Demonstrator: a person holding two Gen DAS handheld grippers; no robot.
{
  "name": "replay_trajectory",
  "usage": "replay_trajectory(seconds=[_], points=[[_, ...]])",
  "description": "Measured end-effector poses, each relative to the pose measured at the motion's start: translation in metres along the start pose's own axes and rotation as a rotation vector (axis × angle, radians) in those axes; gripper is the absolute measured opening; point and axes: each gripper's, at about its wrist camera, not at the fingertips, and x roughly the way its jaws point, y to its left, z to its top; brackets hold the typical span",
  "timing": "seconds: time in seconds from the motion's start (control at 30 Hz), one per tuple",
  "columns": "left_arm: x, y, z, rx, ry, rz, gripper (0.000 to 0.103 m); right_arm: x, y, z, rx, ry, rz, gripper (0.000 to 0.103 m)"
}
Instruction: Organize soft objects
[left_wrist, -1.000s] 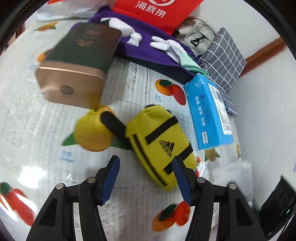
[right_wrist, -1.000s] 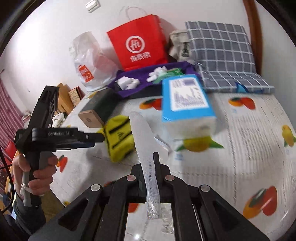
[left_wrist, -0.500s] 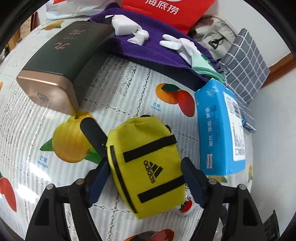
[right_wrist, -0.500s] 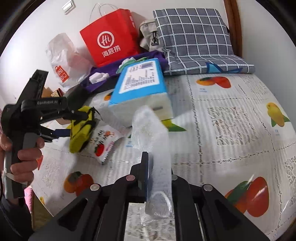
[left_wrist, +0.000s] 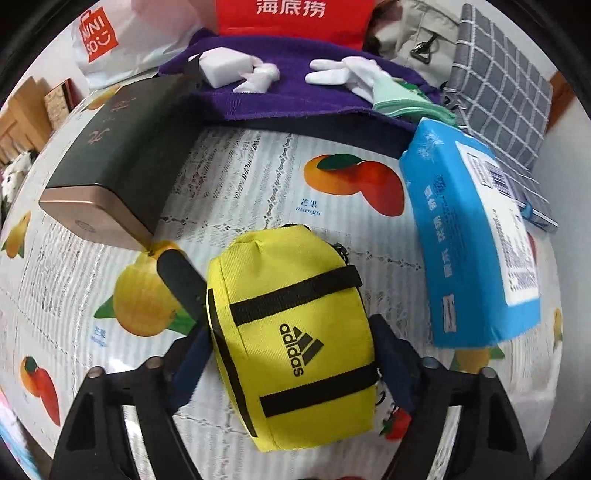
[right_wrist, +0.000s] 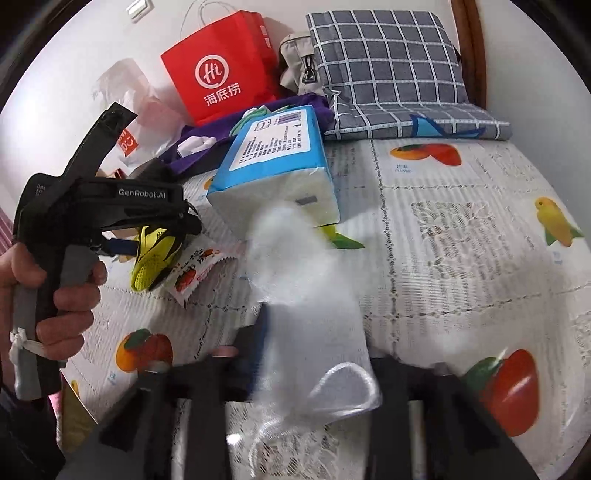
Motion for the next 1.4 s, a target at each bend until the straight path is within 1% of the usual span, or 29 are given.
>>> replay_trajectory(seconds=[0.07,0.17,0.23,0.37,0.43,0.5,0.53,0.6,0.7,0.8,0.83,0.87,0.9,0.93,1.0,1.03,1.07,1.1,1.13,1.17,1.2,1.27,1.33,1.4], points=[[-0.004,0.008,-0.003,0.014,0.004,-0.016,0.071,-0.006,-0.003,-0.001,-0.015,-0.023,-0.038,0.074],[-0.011,0.023,-0.007,0.016,0.003,-0.028,0.066,-0.01,-0.007,-0.002,-0.024,-0.018,-0.029,0.075],[-0.019,0.032,-0.011,0.036,-0.01,-0.024,0.066,-0.01,-0.009,-0.003,-0.03,-0.009,-0.049,0.075],[-0.036,0.046,-0.019,0.076,-0.052,0.023,0.066,-0.015,-0.01,-0.006,-0.045,0.004,-0.109,0.076],[-0.041,0.059,-0.021,0.087,-0.068,0.048,0.066,-0.018,-0.01,-0.007,-0.04,-0.003,-0.115,0.077],[-0.043,0.07,-0.024,0.083,-0.076,0.072,0.066,-0.019,-0.009,-0.008,-0.022,-0.007,-0.092,0.088],[-0.044,0.078,-0.025,0.078,-0.076,0.077,0.066,-0.017,-0.007,-0.009,-0.012,-0.009,-0.074,0.09],[-0.042,0.086,-0.028,0.072,-0.073,0.085,0.066,-0.01,-0.001,-0.011,-0.018,0.009,-0.067,0.09],[-0.038,0.097,-0.031,0.066,-0.063,0.047,0.066,0.003,0.009,-0.012,-0.058,0.033,-0.128,0.09],[-0.036,0.105,-0.036,0.079,-0.068,0.05,0.066,0.012,0.013,-0.014,-0.086,0.018,-0.185,0.09],[-0.035,0.108,-0.038,0.085,-0.068,0.048,0.066,0.012,0.014,-0.014,-0.083,0.009,-0.191,0.09],[-0.033,0.111,-0.039,0.083,-0.067,0.043,0.066,0.012,0.013,-0.014,-0.072,0.0,-0.194,0.088],[-0.032,0.115,-0.041,0.079,-0.067,0.036,0.066,0.011,0.012,-0.013,-0.065,-0.008,-0.2,0.078],[-0.031,0.119,-0.043,0.074,-0.066,0.027,0.066,0.01,0.011,-0.012,-0.059,-0.017,-0.207,0.071],[-0.03,0.123,-0.045,0.068,-0.076,0.01,0.066,0.008,0.009,-0.009,-0.054,-0.019,-0.21,0.045],[-0.03,0.124,-0.047,0.072,-0.091,0.002,0.067,0.007,0.009,-0.008,-0.051,-0.018,-0.21,0.039],[-0.03,0.124,-0.049,0.077,-0.1,-0.002,0.067,0.007,0.008,-0.007,-0.052,-0.014,-0.209,0.028],[-0.03,0.123,-0.05,0.084,-0.112,-0.008,0.067,0.006,0.007,-0.006,-0.05,-0.008,-0.205,0.021],[-0.031,0.124,-0.051,0.087,-0.121,-0.011,0.067,0.006,0.007,-0.006,-0.045,-0.002,-0.198,0.018],[-0.031,0.124,-0.052,0.092,-0.131,-0.017,0.066,0.005,0.006,-0.005,-0.038,0.004,-0.186,0.012],[-0.031,0.124,-0.053,0.098,-0.14,-0.023,0.066,0.004,0.005,-0.004,-0.029,0.01,-0.171,0.01],[-0.032,0.126,-0.054,0.103,-0.147,-0.037,0.066,0.001,0.005,-0.003,-0.002,0.021,-0.135,0.01],[-0.034,0.128,-0.055,0.117,-0.148,-0.049,0.066,-0.004,0.009,-0.002,0.007,0.014,-0.123,0.01],[-0.035,0.129,-0.056,0.13,-0.151,-0.035,0.066,-0.01,0.015,0.001,0.006,0.005,-0.113,0.01]])
